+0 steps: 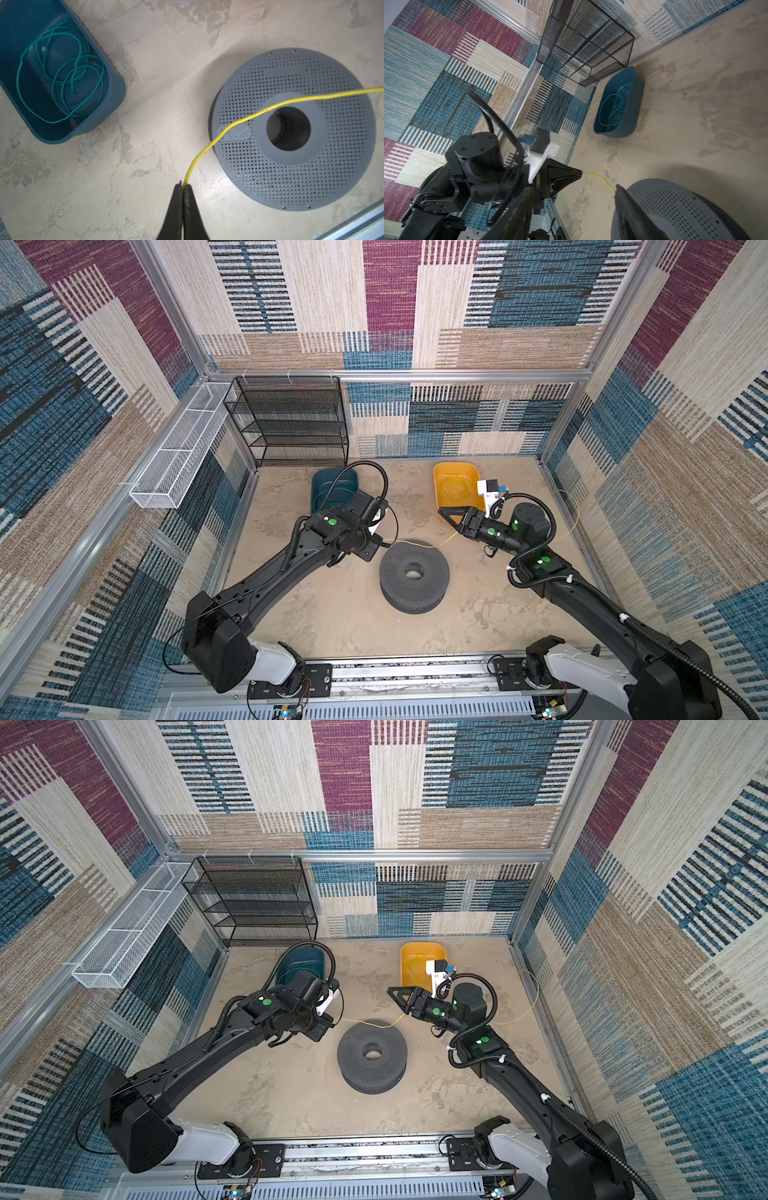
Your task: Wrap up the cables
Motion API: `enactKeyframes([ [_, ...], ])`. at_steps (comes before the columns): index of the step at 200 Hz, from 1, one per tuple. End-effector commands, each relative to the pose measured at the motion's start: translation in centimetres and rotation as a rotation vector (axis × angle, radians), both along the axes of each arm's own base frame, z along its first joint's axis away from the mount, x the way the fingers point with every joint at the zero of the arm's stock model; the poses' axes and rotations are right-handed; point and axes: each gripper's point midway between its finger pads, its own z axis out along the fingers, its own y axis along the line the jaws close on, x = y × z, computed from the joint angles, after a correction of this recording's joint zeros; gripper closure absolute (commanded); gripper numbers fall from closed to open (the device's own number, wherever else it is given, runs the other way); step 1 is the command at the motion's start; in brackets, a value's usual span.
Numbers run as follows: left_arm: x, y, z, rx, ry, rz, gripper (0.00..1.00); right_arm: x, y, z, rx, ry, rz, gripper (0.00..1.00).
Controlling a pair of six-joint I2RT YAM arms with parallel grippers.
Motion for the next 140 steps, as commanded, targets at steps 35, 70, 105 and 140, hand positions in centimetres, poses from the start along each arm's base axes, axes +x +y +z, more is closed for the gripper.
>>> enactKeyframes([
  [35,1.7,-1.0,3.8,-0.088,-0.079,0.063,1.00,-0.9,-0.6,-5.8,-0.073,0.109,-0.016,0.30],
  [70,2.5,-1.5,5.0,-0.110,-0.112,0.058,1.00,-0.7,-0.6,-6.9,-0.087,0.132,-0.022,0.30],
  [105,2.9,-1.4,5.7,-0.124,-0.151,0.074,1.00,-1.3,-0.5,-9.0,-0.067,0.191,-0.011,0.30],
  [140,3.7,-1.7,6.9,-0.158,-0.194,0.093,1.00,-2.0,-0.1,-8.9,-0.041,0.188,0.009,0.26],
])
